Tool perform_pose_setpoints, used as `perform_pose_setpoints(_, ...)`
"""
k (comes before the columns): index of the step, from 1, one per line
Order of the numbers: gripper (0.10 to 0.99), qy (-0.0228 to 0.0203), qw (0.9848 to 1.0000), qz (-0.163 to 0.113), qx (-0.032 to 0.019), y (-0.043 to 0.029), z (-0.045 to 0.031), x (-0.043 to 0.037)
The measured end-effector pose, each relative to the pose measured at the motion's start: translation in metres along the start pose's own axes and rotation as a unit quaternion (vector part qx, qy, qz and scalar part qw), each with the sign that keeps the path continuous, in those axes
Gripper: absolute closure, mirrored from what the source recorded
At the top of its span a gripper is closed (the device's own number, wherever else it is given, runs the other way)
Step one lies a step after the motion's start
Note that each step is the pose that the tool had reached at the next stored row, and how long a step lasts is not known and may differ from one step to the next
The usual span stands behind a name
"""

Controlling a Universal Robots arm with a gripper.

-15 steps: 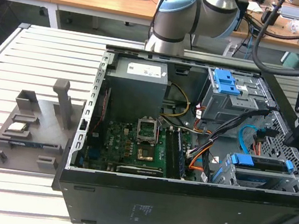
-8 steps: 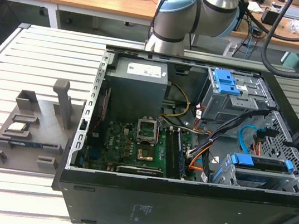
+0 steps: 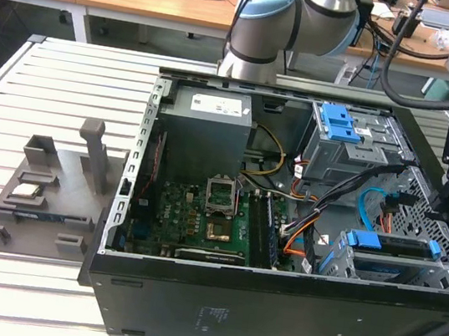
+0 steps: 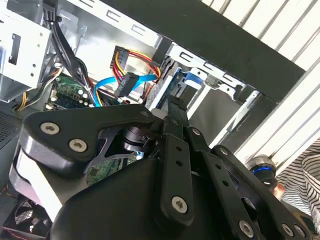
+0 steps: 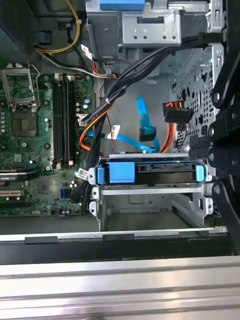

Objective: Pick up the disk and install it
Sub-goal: 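Insert the first disk wire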

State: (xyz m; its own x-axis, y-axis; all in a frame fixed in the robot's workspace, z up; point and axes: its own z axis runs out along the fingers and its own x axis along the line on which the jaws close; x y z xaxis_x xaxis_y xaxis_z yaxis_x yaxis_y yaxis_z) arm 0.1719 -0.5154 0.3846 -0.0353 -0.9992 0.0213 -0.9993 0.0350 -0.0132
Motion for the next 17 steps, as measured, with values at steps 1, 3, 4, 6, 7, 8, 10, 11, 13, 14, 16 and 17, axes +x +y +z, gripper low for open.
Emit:
perform_pose_setpoints(1, 0.980, 0.0003, 1.0000, 0.000, 0.0000, 0.0020, 0.0008, -0.0029)
perform_pose_setpoints(3, 0.980, 0.0006, 1.0000, 0.000, 0.0000, 0.0039, 0.0039, -0.0125)
perform_pose_setpoints(4, 0.980, 0.0005, 1.0000, 0.000, 0.0000, 0.0042, 0.0058, -0.0159)
perform_pose_setpoints(6, 0.980, 0.0005, 1.0000, 0.000, 0.0000, 0.0048, 0.0130, -0.0257)
perform_pose_setpoints(7, 0.980, 0.0006, 1.0000, 0.000, 0.0000, 0.0050, 0.0145, -0.0294)
perform_pose_setpoints(8, 0.980, 0.0006, 1.0000, 0.000, 0.0000, 0.0050, 0.0154, -0.0315)
perform_pose_setpoints(10, 0.980, 0.0006, 1.0000, 0.000, 0.0000, 0.0050, 0.0154, -0.0315)
perform_pose_setpoints(11, 0.980, 0.0006, 1.0000, 0.000, 0.0000, 0.0050, 0.0154, -0.0315)
perform_pose_setpoints(13, 0.973, 0.0006, 1.0000, 0.000, 0.0000, 0.0050, 0.0154, -0.0315)
perform_pose_setpoints(14, 0.918, 0.0006, 1.0000, 0.000, 0.0000, 0.0050, 0.0155, -0.0315)
perform_pose_setpoints(16, 0.792, 0.0006, 1.0000, 0.000, 0.0000, 0.0050, 0.0155, -0.0315)
perform_pose_setpoints(17, 0.792, 0.0006, 1.0000, 0.000, 0.0000, 0.0050, 0.0155, -0.0315)
